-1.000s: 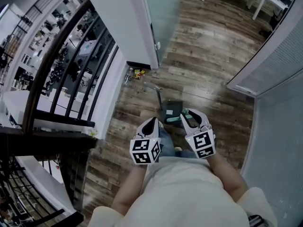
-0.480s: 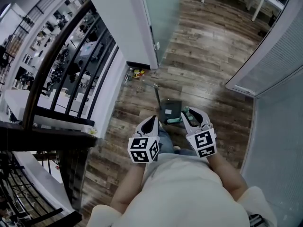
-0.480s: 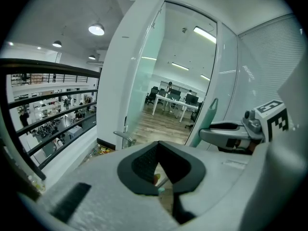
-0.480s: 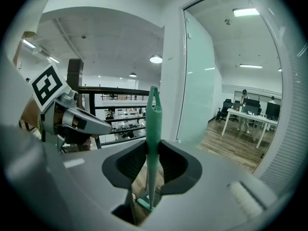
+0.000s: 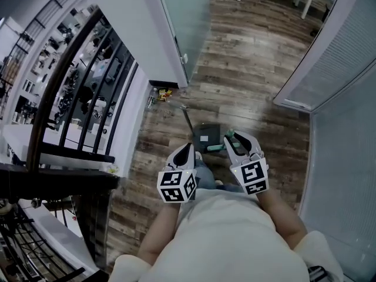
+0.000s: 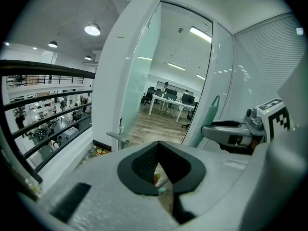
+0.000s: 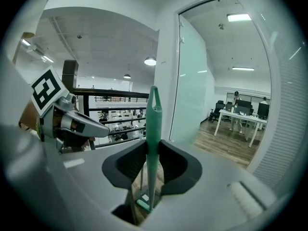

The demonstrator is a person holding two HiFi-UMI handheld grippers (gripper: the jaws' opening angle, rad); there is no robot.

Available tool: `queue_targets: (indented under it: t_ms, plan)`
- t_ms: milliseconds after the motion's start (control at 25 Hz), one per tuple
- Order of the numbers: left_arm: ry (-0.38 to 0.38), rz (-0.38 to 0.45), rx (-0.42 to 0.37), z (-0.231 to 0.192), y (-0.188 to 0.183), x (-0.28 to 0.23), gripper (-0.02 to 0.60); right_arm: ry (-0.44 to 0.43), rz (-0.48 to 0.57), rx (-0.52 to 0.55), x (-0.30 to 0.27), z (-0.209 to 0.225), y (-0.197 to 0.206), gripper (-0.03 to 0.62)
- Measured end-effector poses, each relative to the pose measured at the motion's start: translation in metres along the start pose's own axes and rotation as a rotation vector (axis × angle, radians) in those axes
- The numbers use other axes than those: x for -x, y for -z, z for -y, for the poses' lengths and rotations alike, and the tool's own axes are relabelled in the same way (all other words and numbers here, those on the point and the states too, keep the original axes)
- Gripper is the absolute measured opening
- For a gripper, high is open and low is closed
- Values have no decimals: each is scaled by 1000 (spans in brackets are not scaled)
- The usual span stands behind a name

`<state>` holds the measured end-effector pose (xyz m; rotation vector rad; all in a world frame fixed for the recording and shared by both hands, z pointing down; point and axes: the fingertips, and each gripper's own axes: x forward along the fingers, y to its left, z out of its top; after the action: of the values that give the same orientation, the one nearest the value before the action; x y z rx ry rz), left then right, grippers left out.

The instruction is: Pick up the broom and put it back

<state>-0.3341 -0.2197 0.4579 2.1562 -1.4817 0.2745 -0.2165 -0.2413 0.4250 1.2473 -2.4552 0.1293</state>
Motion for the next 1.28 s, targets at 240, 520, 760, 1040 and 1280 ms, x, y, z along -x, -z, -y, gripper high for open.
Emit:
queue_targets:
  t_ms: [240, 520, 760, 1040, 1280]
  plan:
    - [64, -16, -35, 14, -6, -16, 5, 72, 3, -30, 11, 20, -1, 95]
    - [174, -34, -66, 34, -19, -43, 5, 176, -7, -63, 21, 43, 1, 95]
    - [284, -62, -120, 53, -31, -65, 5, 284, -15, -95, 37, 63, 0, 95]
    - [438, -110, -188, 79, -40, -104, 5, 456, -32, -170, 55, 92, 13, 95]
    - [534, -148, -235, 101, -45, -129, 5, 586, -34, -215, 72, 112, 13, 95]
